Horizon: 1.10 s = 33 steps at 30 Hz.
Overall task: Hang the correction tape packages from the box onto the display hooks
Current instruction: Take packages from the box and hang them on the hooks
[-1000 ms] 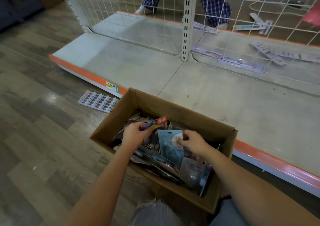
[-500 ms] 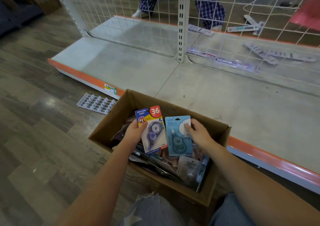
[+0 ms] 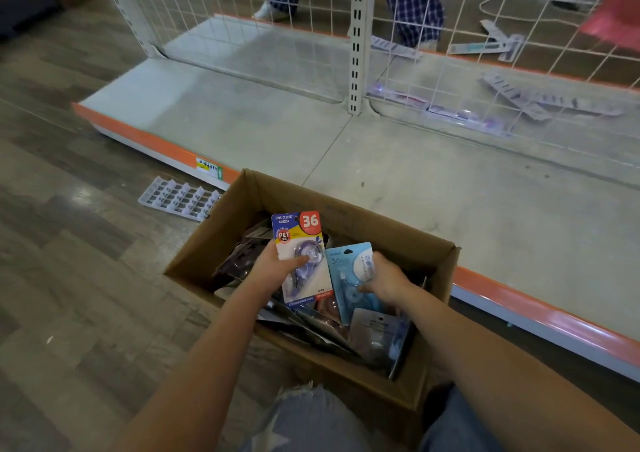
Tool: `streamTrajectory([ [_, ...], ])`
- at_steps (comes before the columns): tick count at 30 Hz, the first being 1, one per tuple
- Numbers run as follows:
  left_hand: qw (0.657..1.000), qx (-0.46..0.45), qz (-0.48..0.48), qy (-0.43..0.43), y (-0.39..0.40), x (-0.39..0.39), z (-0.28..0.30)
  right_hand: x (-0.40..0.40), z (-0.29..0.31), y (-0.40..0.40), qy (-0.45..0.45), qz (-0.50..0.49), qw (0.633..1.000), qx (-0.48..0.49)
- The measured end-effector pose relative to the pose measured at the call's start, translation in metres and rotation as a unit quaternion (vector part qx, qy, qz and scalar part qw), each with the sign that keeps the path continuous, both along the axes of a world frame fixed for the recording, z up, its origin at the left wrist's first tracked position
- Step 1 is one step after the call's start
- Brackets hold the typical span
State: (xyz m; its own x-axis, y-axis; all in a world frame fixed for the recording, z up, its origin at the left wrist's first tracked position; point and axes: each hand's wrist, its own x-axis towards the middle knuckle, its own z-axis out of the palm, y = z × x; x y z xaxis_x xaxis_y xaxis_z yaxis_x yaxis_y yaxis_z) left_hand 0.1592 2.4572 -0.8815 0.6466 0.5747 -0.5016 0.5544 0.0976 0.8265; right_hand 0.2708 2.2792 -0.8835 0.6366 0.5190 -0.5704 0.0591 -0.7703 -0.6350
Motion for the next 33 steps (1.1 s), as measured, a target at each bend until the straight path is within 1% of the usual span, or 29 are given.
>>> streamTrajectory([
  [2,1.000,-0.019,0.009,-0.015,0.001,-0.001,0.003,0.004,0.003,-0.001,0.034,-0.052,0.997,0.055],
  [4,0.998,-0.040,0.026,-0.042,0.000,-0.003,0.011,0.011,0.009,-0.003,0.084,-0.107,0.984,0.117],
  [6,0.996,-0.053,0.047,-0.056,-0.002,-0.005,0.021,0.019,0.020,-0.003,0.125,-0.139,0.969,0.160],
  [10,0.989,-0.099,0.096,-0.061,-0.003,-0.005,0.056,0.026,0.058,-0.002,0.166,-0.179,0.948,0.201],
  [13,0.985,-0.132,0.102,-0.043,-0.007,-0.006,0.100,0.025,0.105,-0.004,0.185,-0.164,0.949,0.195],
  [18,0.982,-0.173,0.060,-0.040,-0.014,-0.010,0.194,0.021,0.204,-0.013,0.223,-0.146,0.937,0.224],
  [21,0.980,-0.191,0.018,-0.046,-0.021,-0.014,0.259,0.020,0.270,-0.022,0.250,-0.160,0.924,0.241],
  [25,0.982,-0.183,-0.024,-0.052,-0.034,-0.018,0.352,0.009,0.363,-0.037,0.275,-0.196,0.908,0.250],
  [30,0.975,-0.197,-0.069,-0.081,-0.052,-0.030,0.468,-0.014,0.467,-0.058,0.268,-0.244,0.896,0.256],
  [33,0.974,-0.186,-0.099,-0.082,-0.054,-0.036,0.528,-0.026,0.524,-0.072,0.253,-0.258,0.889,0.281],
])
